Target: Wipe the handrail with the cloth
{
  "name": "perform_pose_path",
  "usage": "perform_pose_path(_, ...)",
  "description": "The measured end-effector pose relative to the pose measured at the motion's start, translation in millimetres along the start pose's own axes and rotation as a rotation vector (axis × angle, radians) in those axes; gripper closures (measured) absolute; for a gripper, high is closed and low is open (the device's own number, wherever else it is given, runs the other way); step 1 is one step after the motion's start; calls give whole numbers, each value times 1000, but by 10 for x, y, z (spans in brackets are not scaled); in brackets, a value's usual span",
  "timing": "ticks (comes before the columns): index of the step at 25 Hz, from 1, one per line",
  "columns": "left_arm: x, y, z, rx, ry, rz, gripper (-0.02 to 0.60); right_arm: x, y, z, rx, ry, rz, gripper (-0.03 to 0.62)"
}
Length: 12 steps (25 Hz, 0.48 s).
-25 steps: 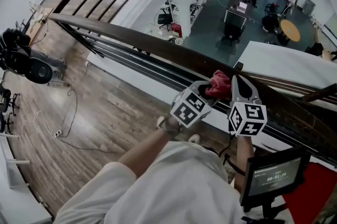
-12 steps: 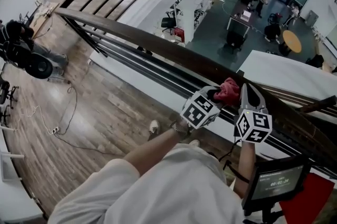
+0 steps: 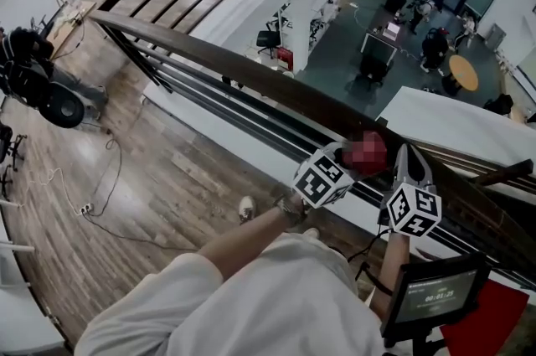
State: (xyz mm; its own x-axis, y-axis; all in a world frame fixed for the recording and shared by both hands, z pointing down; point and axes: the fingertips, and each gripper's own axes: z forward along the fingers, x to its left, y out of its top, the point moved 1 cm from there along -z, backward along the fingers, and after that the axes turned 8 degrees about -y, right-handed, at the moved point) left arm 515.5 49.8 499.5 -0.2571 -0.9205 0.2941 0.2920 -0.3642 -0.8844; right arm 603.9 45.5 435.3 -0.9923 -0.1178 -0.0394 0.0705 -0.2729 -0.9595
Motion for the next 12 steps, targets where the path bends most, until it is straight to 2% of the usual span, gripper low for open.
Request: perform_pose_path(12,146,-100,-160,-7,-41,-18,486,256,-73,4,-3,-26,15,592)
